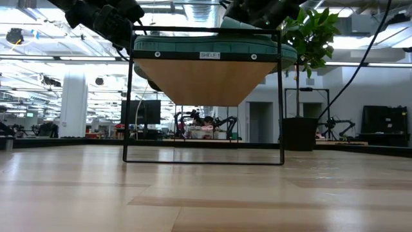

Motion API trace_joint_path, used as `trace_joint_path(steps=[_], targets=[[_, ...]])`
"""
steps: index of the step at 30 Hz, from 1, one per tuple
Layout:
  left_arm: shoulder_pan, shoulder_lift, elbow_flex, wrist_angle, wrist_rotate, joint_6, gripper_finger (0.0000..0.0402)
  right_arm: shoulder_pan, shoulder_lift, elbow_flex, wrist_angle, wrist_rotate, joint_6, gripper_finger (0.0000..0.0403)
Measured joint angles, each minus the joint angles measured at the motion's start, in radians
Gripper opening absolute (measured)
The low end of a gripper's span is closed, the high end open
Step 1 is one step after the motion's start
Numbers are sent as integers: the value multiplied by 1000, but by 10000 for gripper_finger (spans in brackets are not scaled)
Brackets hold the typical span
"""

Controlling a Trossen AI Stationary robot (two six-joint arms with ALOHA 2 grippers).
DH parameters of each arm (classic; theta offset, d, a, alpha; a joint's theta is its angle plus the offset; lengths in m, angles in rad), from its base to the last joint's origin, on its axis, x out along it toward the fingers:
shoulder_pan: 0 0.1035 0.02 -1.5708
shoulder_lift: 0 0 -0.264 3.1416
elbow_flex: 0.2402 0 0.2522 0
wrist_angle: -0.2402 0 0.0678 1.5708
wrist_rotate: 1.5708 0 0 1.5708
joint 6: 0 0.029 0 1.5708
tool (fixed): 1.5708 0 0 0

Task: Pick and place slides into the shelf
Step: Adjust the slippers on the shelf

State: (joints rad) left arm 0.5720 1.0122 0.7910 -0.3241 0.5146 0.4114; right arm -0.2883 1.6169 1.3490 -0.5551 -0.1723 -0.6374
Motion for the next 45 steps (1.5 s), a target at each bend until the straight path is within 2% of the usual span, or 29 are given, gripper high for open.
trace_joint_path(steps=[5, 10, 14, 18, 25, 28, 31, 39, 45], targets=[[0, 3, 0, 0, 2, 0, 195, 15, 4, 0, 3, 88, 0, 0], [0, 3, 0, 0, 3, 6, 195, 36, -2, 0, -13, 114, 16, 0], [0, 3, 0, 0, 3, 7, 195, 78, -15, -2, -24, 184, 16, 0], [0, 3, 0, 0, 3, 8, 195, 108, -41, -5, -26, 193, 3, 0], [-4, 4, 0, 0, 4, 12, 195, 108, -107, -3, 105, 252, -52, 0], [-8, 4, 0, 1, 9, 12, 195, 82, -107, -3, 168, 245, -84, 0], [-16, 4, 0, 1, 15, 12, 195, 42, -88, -2, 206, 178, -96, 0], [-22, 4, 0, 1, 24, 11, 195, -41, 25, 3, 144, 24, -9, 0], [-22, 4, 0, 1, 24, 6, 195, -15, 65, 6, 83, 24, 28, 0]])
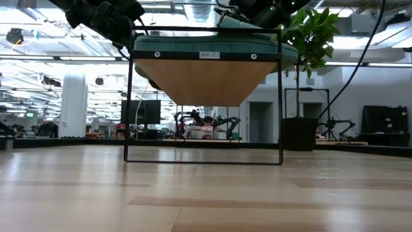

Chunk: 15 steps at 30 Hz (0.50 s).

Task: Pick and place slides into the shelf
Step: Adjust the slippers on the shelf

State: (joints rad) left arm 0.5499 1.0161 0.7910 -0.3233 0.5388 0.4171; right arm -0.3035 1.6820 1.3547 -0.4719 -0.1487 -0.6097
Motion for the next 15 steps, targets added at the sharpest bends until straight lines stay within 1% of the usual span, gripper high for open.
trace_joint_path(steps=[15], targets=[[0, 0, 0, 0, 1, -1, 195, 1, 5, -3, -37, -18, 16, 0]])
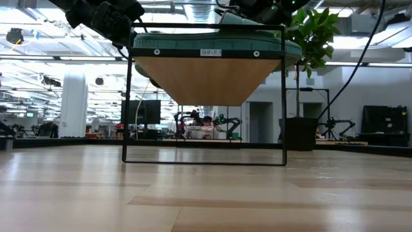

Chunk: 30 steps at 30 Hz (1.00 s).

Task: Pick and place slides into the shelf
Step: Adjust the slippers on the shelf

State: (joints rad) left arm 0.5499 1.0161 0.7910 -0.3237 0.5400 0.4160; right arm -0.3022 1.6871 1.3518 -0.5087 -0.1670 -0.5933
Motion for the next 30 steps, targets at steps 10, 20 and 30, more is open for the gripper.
trace_joint_path(steps=[10, 20, 30], targets=[[0, 0, 0, 0, 0, 0, 195, -39, 43, 5, 0, -94, 19, 0], [0, 0, 0, 0, -1, -7, 195, -66, 78, 8, 10, -140, 45, 0], [0, 0, 0, 0, -1, -8, 195, -59, 79, 8, 6, -118, 89, 0]])
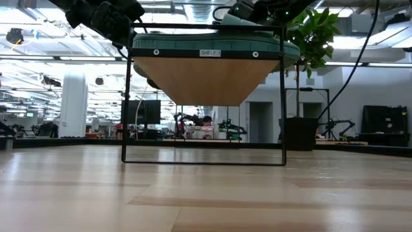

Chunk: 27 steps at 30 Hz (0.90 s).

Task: Pick and place slides into the shelf
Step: Adjust the slippers on the shelf

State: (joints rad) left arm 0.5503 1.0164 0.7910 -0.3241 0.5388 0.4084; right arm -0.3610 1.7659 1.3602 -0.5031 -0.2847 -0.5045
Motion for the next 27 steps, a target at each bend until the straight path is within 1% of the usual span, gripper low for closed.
trace_joint_path(steps=[2, 6, 10, 17, 23, 27], targets=[[0, 0, 0, 0, 0, 0, 195, 5, -16, -2, 4, 27, 0, 0], [0, 0, -9, 5, 0, 0, 195, 24, -55, -12, 7, 132, -17, 0], [0, 0, -11, 2, 3, -4, 195, 30, -86, -16, 9, 182, -26, 0], [-1, 0, -11, 1, 5, -5, 195, 29, -114, -19, 54, 214, -30, 0], [-1, 0, -11, 1, 5, -8, 195, 40, -115, -19, 94, 250, -73, 0], [-1, 0, -11, 1, 5, -8, 195, 47, -115, -18, 103, 252, -88, 0]])
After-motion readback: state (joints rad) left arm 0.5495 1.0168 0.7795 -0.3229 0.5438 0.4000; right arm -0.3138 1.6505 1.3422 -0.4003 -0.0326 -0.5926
